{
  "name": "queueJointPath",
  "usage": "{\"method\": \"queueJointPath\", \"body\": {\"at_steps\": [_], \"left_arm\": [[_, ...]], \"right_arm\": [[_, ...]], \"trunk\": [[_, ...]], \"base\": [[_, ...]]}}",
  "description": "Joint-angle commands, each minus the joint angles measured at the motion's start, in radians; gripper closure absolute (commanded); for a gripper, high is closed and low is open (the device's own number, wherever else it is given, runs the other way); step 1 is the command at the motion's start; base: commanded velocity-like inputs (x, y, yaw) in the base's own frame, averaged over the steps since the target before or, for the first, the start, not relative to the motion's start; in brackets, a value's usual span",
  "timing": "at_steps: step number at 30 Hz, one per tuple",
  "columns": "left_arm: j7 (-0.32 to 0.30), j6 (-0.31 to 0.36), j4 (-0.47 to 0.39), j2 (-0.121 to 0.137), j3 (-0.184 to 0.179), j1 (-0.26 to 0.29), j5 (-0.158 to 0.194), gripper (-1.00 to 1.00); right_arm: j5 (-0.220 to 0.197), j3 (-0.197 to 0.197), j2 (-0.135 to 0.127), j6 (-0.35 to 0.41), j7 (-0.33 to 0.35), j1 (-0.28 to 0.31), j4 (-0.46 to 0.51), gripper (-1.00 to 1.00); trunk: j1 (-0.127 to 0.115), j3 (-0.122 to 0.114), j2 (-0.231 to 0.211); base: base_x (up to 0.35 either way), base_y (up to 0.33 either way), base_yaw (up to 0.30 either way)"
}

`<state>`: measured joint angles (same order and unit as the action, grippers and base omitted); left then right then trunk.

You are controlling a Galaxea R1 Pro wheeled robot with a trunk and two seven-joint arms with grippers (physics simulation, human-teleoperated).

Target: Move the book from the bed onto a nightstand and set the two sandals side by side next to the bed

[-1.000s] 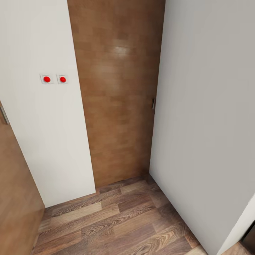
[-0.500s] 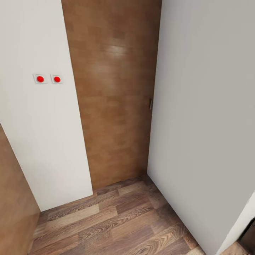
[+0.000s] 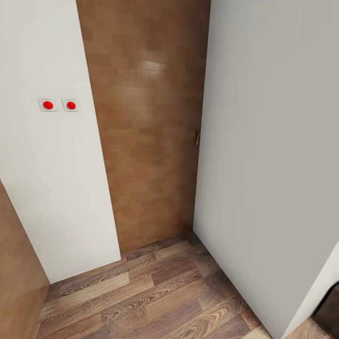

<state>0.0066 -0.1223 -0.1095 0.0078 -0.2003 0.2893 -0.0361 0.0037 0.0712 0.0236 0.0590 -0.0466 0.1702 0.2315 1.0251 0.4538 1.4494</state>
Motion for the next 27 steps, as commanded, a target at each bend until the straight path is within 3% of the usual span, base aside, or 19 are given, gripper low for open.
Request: {"method": "queueJointPath", "body": {"at_steps": [1,9,16,27], "left_arm": [[0.001,-0.003,0.001,0.000,-0.004,0.001,-0.004,-1.00],[0.001,-0.003,0.001,0.000,-0.004,0.001,-0.004,-1.00],[0.000,-0.003,0.001,0.000,-0.004,0.001,-0.004,-1.00],[0.000,-0.003,0.001,0.000,-0.004,0.001,-0.004,-1.00]], "right_arm": [[0.000,0.007,0.001,0.005,-0.001,0.000,0.003,-1.00],[0.002,0.006,0.003,0.016,-0.002,0.002,0.015,-1.00],[0.001,0.004,0.009,0.033,-0.007,0.053,0.018,-1.00],[0.001,0.005,0.018,0.190,-0.016,0.114,0.021,-1.00]], "trunk": [[0.000,0.001,0.001],[0.000,0.001,0.001],[0.000,0.001,0.001],[0.000,0.001,0.001]], "base": [[0.001,0.000,-0.009],[0.000,0.000,-0.004],[0.000,0.000,0.000],[0.006,0.000,0.000]]}}
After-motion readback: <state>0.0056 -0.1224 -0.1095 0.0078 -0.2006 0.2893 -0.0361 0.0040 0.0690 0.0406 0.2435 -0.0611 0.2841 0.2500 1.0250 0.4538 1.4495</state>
